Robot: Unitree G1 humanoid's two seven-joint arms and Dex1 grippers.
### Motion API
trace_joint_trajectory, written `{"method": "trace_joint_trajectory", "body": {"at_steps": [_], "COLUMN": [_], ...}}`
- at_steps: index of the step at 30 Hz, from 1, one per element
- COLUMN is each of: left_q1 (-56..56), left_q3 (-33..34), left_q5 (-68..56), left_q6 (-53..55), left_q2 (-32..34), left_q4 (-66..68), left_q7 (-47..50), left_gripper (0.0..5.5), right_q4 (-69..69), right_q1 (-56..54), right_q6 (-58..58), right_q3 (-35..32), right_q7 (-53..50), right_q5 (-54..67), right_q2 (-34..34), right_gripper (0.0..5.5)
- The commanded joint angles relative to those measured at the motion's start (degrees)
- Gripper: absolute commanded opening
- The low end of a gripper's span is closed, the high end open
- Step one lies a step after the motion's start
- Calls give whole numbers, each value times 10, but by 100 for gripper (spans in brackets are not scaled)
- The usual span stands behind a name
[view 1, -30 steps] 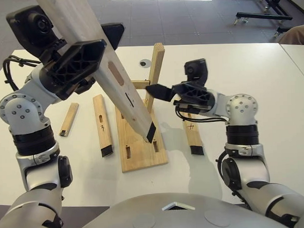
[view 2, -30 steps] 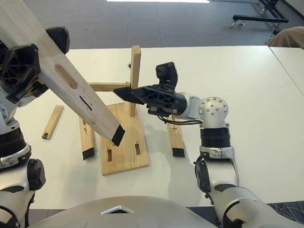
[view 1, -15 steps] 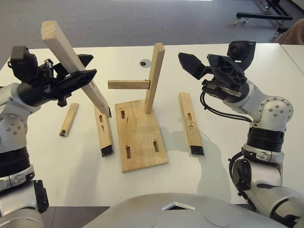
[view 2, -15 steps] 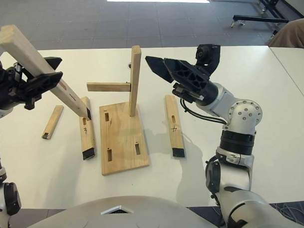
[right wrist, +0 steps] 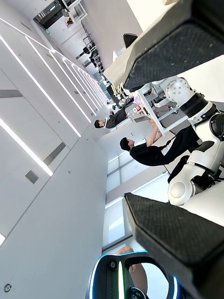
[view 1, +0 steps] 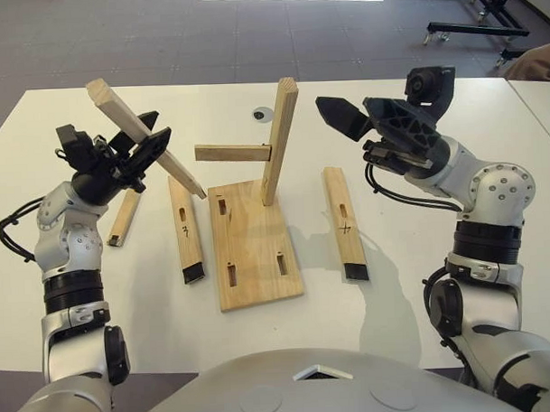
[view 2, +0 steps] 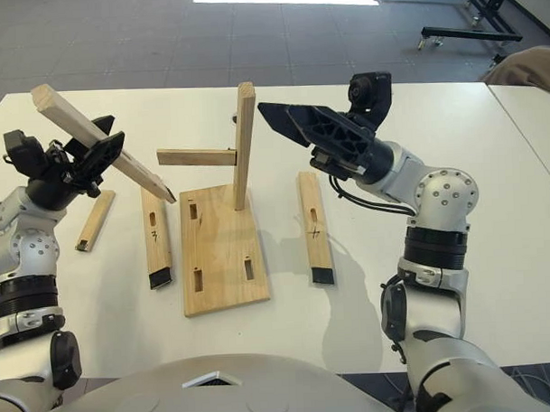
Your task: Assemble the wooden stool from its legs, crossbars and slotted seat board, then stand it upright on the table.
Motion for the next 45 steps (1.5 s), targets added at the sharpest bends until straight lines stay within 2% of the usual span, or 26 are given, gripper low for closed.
{"method": "trace_joint_trajectory", "body": {"at_steps": [1, 7, 16, 25, 36, 45], "left_q1": [19, 45, 72, 30, -64, -118], "left_q3": [-4, -25, -48, -96, -107, -127], "left_q5": [-16, 4, 42, 73, 81, 121], "left_q6": [1, -16, -17, -6, 34, 9], "left_q2": [-26, -55, 1, 65, 127, 122], "left_q4": [-25, -32, -18, 16, 34, 113], "left_q7": [-3, -1, -32, -84, -137, -178], "left_gripper": [202, 202, 202, 202, 202, 202], "right_q4": [3, 4, 8, 3, -18, -9], "right_q1": [-12, -11, -17, -13, 1, -16], "right_q6": [1, -3, -4, -8, -6, 1], "right_q3": [6, 11, 10, 17, 24, 24], "right_q7": [5, 13, 13, 16, 6, 11], "right_q5": [-7, -14, -10, -13, -2, -5], "right_q2": [-12, -17, -26, -24, -16, -26], "right_gripper": [408, 408, 408, 408, 408, 408]}}
